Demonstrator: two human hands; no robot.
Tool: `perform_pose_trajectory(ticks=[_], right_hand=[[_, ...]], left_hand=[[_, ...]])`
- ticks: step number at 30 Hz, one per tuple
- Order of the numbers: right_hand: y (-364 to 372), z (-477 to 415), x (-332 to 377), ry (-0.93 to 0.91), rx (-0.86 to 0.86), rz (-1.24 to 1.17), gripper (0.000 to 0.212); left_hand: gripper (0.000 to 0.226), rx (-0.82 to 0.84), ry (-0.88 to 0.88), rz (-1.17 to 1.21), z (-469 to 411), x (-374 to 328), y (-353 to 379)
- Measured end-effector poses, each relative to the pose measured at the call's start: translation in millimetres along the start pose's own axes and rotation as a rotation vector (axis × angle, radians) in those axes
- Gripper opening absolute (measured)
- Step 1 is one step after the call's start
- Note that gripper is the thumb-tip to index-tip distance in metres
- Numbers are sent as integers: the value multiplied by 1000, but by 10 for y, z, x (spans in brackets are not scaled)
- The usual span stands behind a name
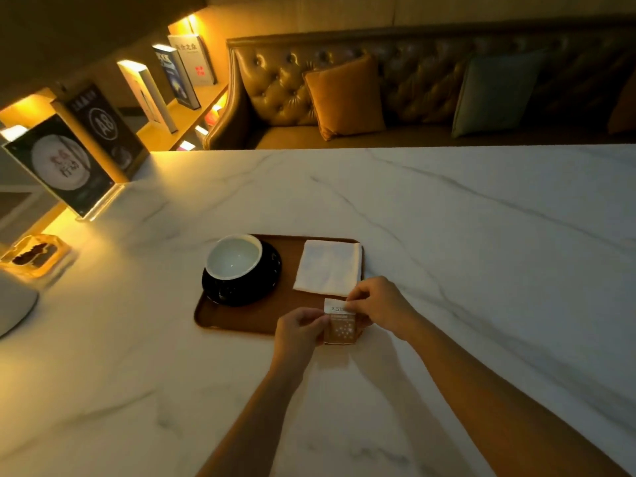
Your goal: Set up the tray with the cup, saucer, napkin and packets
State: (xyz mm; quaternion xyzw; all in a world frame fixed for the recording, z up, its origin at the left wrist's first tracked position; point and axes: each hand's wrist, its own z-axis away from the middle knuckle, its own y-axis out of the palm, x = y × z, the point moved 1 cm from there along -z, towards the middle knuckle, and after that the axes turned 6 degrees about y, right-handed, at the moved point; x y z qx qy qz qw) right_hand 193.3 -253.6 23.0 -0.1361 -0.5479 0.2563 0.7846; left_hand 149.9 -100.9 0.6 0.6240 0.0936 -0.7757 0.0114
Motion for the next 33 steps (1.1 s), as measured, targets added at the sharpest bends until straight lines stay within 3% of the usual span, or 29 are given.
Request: perform_pose_trajectory(ticks=[7,11,23,29,33], right_hand=[[248,-285,9,0,-50,198,12],[279,-353,-30,15,-55,210,10],[372,-344,-68,7,-88,332,15],[301,-251,33,-64,-119,476,17],[56,-241,217,-100,-184,489,23]], left_hand=[[16,-76,-61,-200,-287,145,-63],[6,-49,-82,-254,-381,192,-68],[10,11,-97,-506,-465,199,-21],[17,17,-60,-484,-459,77,-49],[15,-19,90,-579,-485,-194,-84]])
